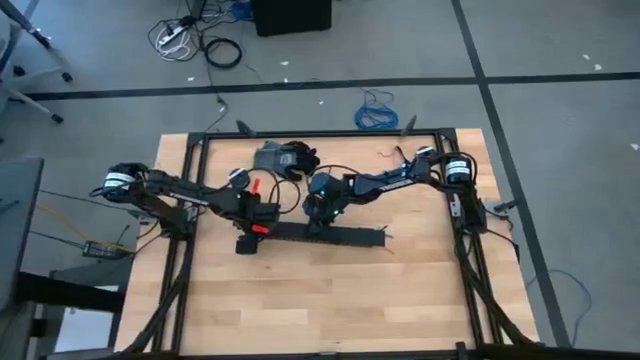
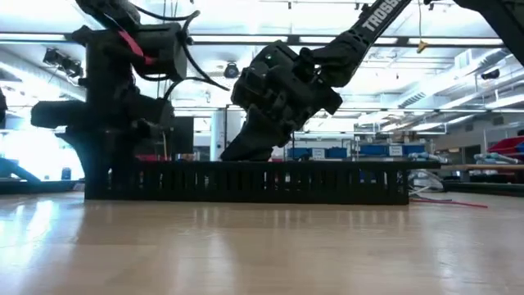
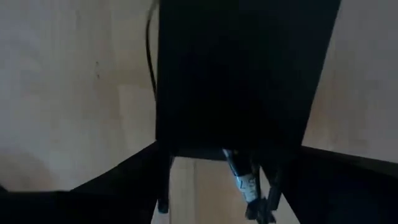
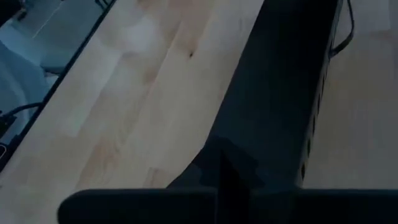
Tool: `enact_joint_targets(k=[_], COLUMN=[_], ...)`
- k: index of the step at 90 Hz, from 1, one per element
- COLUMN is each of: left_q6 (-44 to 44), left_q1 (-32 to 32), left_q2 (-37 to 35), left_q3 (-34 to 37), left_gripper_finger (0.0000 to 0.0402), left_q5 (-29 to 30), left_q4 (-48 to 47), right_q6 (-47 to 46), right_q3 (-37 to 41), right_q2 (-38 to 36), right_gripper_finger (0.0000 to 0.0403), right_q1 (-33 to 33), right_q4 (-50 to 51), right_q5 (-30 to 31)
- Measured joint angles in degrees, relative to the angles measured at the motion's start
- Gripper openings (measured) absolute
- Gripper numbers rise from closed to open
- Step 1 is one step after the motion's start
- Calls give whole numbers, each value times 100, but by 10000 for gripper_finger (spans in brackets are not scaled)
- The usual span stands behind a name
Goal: Ziptie cables
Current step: Close the black cable duct cover
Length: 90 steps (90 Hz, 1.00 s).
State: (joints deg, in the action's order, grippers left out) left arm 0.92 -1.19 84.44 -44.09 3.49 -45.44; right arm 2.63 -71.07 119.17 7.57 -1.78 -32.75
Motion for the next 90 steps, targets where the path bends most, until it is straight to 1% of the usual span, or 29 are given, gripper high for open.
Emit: enact_joint_targets(k=[16, 41, 49, 63, 75, 85, 90], left_q6=[-4, -75, -73, -53, -49, -45, -42], left_q1=[0, -4, -4, -4, -4, -4, -4], left_q2=[0, 0, -2, -2, -2, -2, -2], left_q3=[46, 43, 43, 43, 41, 41, 41], left_gripper_finger=[271, 251, 249, 249, 249, 248, 248], left_q5=[1, 10, 9, 11, 13, 13, 11], left_q4=[41, 111, 112, 153, 152, 152, 156], right_q6=[-43, -60, -39, 90, 97, 110, 142], right_q3=[5, 38, 45, 55, 33, 37, 35], right_q2=[0, -79, -159, -448, -688, -684, -617], right_gripper_finger=[0, 0, 0, 0, 0, 0, 0], right_q1=[0, 0, -7, -9, -7, -26, -60], right_q4=[-9, -381, -586, -691, -268, 378, 530], right_q5=[-7, -159, -124, 225, 216, 216, 347])
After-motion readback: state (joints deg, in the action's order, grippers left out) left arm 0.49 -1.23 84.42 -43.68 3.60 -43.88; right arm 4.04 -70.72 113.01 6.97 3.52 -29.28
